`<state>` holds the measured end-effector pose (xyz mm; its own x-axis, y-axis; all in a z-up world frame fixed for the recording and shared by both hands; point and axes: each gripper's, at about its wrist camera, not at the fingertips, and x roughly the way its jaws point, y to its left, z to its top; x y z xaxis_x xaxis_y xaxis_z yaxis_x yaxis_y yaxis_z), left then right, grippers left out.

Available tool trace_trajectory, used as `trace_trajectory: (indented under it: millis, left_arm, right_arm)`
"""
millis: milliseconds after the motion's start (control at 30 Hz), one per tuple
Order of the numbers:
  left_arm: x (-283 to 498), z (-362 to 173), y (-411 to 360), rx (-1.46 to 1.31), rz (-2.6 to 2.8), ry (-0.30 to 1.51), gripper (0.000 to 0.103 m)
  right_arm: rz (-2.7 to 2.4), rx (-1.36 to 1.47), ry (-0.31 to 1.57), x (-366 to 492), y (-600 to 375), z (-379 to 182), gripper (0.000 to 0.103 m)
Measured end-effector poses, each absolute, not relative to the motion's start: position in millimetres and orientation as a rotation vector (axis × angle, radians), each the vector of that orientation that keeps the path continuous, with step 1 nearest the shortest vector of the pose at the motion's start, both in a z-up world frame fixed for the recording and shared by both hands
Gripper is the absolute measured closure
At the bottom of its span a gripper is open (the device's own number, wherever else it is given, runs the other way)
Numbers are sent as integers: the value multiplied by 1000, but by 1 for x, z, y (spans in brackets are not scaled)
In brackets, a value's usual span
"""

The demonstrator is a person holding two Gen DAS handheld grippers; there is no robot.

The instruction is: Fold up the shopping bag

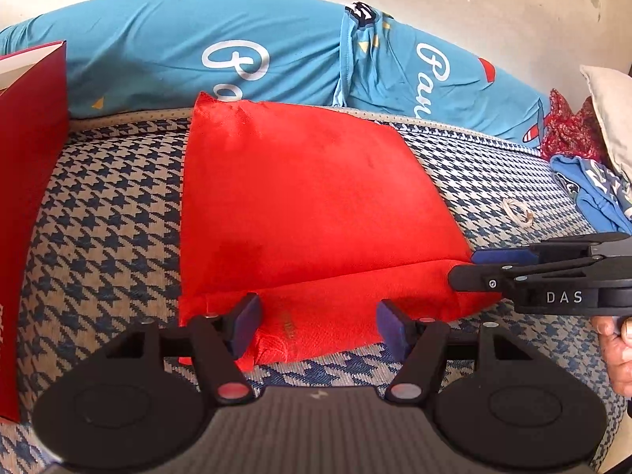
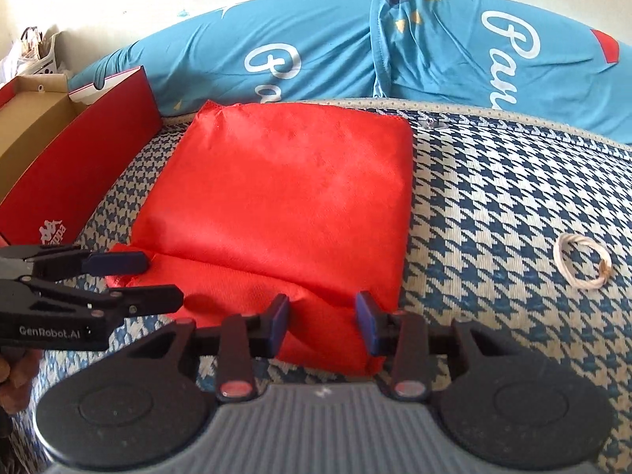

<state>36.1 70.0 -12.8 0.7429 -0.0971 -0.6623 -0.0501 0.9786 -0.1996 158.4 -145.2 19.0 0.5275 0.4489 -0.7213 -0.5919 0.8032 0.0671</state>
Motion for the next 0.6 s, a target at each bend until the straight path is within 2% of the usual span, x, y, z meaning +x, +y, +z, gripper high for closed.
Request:
trace_trajectory:
  millis: [200,433,600]
  left_arm:
    - [39,-16,64,-179,3,727,39]
    - [42,-19,50,-109,22,731,28]
    - [44,-21,45,-81,12,735,23]
  right_arm:
    - [635,-240,777,159,-140,17,68]
    - [630,-298,713,148,-136,27,64]
    - [632,-282,674,140,-151,42,69]
